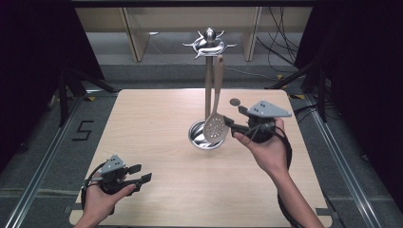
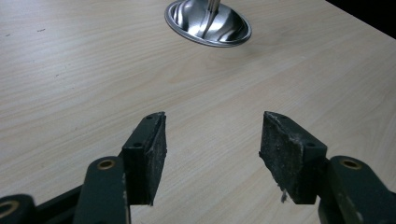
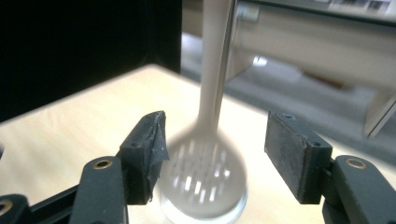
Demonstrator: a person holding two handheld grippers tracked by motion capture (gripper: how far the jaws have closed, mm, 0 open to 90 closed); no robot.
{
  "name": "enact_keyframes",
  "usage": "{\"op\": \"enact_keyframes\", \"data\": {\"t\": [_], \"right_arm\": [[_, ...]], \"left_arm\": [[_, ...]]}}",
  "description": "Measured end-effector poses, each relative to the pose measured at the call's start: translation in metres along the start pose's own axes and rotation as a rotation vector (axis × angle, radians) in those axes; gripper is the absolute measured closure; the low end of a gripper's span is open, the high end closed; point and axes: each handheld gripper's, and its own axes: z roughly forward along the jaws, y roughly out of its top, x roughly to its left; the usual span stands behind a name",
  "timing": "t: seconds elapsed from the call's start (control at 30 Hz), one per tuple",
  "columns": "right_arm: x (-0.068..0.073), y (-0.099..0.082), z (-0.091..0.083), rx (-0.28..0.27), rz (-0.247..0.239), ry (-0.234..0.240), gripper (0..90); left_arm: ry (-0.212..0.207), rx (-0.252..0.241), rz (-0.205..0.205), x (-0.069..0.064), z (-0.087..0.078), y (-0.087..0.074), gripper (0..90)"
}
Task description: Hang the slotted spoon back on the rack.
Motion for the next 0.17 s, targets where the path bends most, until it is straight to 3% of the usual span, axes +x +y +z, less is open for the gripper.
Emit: {"op": "enact_keyframes", "data": {"t": [0.1,0.17], "right_arm": [[0.004,-0.037,-0.004,0.031,0.032,0.022,39.9],[0.01,-0.075,-0.007,0.055,0.067,0.035,42.2]], "left_arm": [[0.001,0.0,0.001,0.0,0.0,0.0,40.2],[0.008,0.001,-0.005,0.0,0.0,0.0,40.2]]}}
